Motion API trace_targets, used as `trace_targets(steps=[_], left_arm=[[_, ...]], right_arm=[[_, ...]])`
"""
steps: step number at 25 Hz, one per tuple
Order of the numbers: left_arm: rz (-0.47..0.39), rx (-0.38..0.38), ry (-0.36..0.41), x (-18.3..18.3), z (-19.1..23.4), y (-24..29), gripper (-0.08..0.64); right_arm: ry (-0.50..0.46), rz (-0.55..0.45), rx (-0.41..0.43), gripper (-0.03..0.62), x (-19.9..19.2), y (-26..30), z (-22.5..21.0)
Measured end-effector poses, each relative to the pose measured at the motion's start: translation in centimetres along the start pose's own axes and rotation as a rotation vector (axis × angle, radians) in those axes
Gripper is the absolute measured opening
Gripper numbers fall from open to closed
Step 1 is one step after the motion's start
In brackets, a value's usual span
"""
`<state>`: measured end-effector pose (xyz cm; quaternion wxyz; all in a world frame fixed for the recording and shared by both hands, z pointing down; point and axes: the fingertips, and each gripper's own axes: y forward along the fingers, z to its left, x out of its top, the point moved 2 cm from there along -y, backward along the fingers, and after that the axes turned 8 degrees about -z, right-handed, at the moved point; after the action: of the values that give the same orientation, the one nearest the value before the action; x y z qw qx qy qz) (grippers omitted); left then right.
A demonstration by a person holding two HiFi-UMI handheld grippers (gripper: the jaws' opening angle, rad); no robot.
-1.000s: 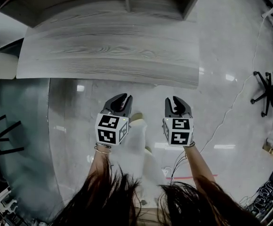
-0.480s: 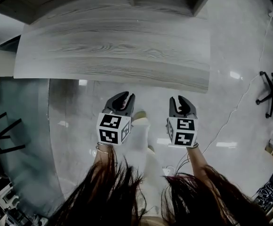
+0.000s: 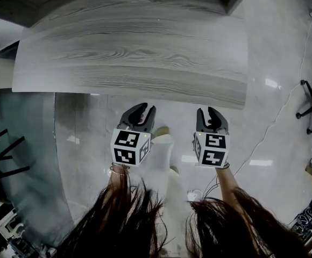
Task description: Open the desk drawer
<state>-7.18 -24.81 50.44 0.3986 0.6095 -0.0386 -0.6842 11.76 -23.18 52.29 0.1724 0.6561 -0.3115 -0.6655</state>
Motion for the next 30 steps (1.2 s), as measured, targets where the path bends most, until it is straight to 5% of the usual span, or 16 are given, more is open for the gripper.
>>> trace_targets(steps=[30], left_arm=[[-0.009,0.012,0.041,-2.6,2.5,4.8,0.107]], right_arm=[[0.032,-0.013,-0.002,0.166,-2.2,4.3,0.2]])
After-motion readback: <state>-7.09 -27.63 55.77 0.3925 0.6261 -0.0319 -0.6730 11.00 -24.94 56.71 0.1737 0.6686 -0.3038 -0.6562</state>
